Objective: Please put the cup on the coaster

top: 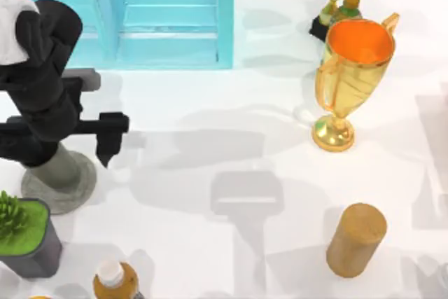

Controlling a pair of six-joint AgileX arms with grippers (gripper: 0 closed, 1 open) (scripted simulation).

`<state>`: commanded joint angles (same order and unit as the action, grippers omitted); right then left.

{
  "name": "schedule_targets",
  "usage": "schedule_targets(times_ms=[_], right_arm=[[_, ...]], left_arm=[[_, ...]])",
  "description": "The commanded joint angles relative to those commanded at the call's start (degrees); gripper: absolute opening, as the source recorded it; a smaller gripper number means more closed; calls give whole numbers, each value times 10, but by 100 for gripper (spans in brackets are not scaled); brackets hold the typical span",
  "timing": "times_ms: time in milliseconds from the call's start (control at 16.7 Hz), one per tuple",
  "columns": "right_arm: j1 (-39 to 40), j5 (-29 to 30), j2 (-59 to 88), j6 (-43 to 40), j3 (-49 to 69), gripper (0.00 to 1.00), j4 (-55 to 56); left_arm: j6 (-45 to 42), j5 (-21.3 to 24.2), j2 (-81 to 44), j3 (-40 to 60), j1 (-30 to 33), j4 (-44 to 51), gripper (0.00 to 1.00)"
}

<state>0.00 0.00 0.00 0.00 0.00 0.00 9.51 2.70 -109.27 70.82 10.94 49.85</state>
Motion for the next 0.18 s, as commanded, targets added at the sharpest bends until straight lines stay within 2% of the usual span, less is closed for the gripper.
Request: schedule_targets(times_ms=[180], right_arm=[[0, 0, 0, 0, 0, 100, 0]], left_arm=[[0, 0, 0, 0, 0, 0, 100]])
